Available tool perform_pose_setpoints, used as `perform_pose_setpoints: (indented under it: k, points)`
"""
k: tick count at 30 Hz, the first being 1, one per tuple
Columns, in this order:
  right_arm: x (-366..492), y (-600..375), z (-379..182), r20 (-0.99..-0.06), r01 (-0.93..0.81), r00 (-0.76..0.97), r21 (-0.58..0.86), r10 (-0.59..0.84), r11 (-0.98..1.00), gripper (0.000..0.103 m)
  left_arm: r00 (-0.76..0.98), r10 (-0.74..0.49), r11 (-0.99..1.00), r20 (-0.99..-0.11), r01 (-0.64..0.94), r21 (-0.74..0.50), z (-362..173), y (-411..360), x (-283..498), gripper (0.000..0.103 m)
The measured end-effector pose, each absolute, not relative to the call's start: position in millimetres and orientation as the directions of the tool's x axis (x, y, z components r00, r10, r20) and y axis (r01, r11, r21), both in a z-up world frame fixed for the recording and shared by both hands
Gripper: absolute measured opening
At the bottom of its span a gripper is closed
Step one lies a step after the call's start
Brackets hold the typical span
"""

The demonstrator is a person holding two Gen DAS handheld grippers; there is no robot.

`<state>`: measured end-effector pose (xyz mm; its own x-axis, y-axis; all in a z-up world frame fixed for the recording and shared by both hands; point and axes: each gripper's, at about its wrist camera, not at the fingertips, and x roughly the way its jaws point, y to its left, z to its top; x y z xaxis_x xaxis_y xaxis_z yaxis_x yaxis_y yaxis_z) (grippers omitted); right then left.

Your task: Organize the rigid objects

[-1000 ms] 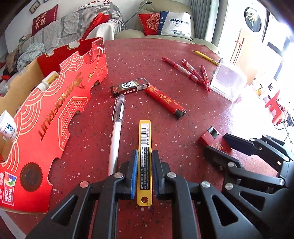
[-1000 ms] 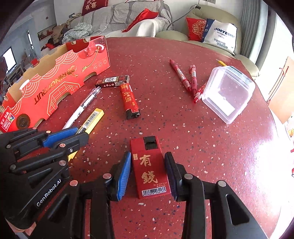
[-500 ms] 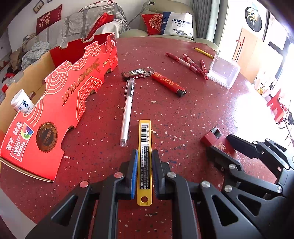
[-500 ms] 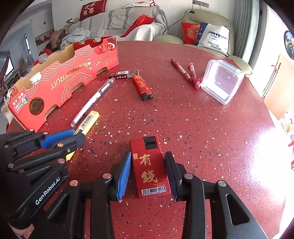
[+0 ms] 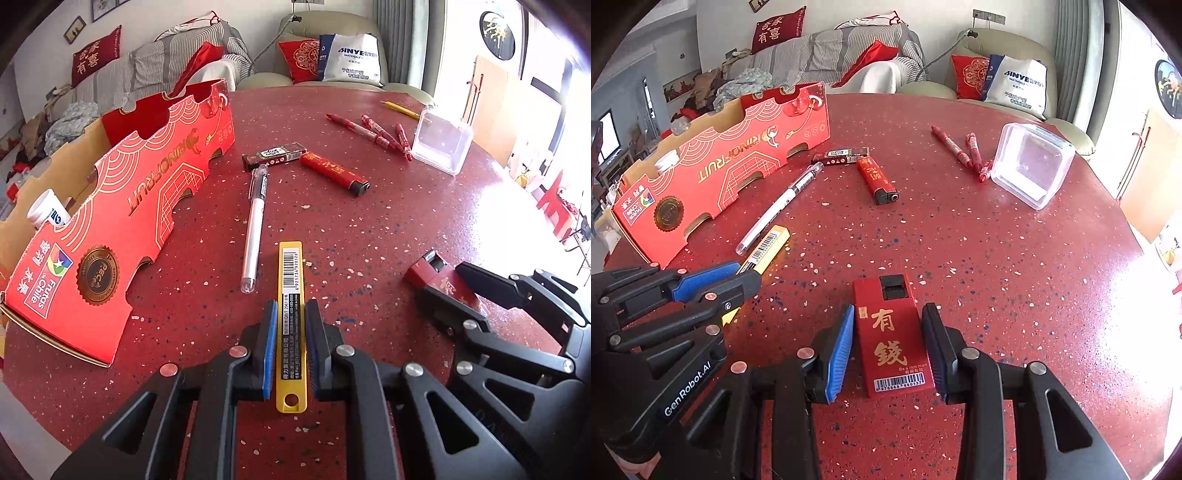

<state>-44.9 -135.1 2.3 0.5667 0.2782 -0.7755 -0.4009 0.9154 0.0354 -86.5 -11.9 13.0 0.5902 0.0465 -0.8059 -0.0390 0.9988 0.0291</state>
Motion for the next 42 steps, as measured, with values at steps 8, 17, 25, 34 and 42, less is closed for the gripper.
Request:
perform_pose_setpoints:
  k: [8,17,25,34,42]
  points:
    - [-44.3,-135.9,2.2,-0.779,-0.398,0.565,0.034,0.274,0.917,0.039,0.595,0.045,0.999,-0.803,-0.025,0.037,12.2,-14.9,-89.9,0.016]
    - [-46.6,-138.9,5.2,-0.777,-0.379,0.556,0.080,0.296,0.922,0.038,0.593,0.036,0.999,-0.804,-0.027,0.026,15.4,-12.6,-89.7,0.016]
    - [-59.4,-138.1,19.9,-0.745,-0.379,0.585,0.098,0.320,0.920,0.037,0.630,0.054,0.999,-0.774,-0.031,0.044,28.5,-11.4,-97.2,0.016]
    - [-68.6,-128.0,49.8,-0.692,-0.410,0.623,0.106,0.363,0.906,0.015,0.665,0.071,0.997,-0.744,-0.068,0.035,50.4,1.0,-100.1,0.016]
    - [-56.4,-131.5,33.4,-0.728,-0.380,0.590,0.131,0.349,0.916,0.015,0.623,0.077,0.995,-0.779,-0.095,0.023,37.3,12.3,-95.3,0.016]
